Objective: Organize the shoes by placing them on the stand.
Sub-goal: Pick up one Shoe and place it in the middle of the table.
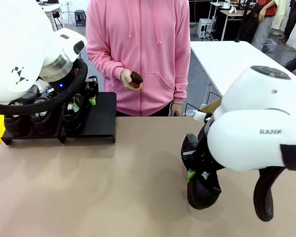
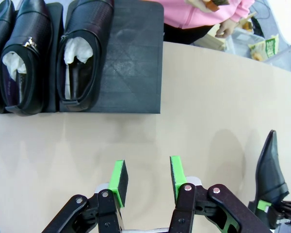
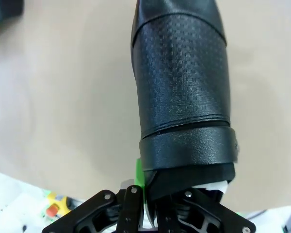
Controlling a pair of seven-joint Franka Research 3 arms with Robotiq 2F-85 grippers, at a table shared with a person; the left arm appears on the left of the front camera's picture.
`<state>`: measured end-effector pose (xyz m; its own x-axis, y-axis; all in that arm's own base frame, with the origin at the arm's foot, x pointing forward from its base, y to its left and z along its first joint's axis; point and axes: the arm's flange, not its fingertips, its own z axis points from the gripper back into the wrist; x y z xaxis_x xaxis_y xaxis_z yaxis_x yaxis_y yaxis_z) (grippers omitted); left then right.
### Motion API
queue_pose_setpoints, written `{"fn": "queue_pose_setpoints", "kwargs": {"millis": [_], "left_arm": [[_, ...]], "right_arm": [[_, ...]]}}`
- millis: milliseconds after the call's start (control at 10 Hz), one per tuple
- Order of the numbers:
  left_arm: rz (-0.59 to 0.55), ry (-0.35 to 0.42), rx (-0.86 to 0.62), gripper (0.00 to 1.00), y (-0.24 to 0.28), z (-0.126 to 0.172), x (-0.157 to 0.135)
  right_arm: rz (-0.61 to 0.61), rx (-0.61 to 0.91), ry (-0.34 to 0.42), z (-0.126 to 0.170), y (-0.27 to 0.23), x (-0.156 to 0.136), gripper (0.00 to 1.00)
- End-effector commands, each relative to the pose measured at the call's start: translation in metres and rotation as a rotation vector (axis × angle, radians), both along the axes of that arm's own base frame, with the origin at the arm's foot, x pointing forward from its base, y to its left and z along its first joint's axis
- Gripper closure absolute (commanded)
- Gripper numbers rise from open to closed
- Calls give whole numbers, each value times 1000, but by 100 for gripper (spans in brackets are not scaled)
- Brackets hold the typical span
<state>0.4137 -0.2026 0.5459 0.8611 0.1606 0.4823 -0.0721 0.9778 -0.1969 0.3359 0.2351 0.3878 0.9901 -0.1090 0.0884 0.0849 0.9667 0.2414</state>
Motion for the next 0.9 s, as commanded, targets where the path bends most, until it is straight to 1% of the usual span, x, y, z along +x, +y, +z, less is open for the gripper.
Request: {"fn": "queue_pose_setpoints", "kwargs": {"millis": [0,100,400,500,800], "left_arm": [[-11,-9,-6,52,2,2,0],[-11,-9,-6,52,2,2,0],[-11,-9,-6,52,2,2,0],[-11,-9,-6,52,2,2,0],[-11,-9,-6,52,2,2,0]], "right_arm": [[7,43,-46,-19,15,9,100],[26,49,-26,-28,18,14,100],[39,56,-13,-42,24,21,100],[38,59,-8,-44,25,22,96],[47,74,-17,-41,23,15,42]]}}
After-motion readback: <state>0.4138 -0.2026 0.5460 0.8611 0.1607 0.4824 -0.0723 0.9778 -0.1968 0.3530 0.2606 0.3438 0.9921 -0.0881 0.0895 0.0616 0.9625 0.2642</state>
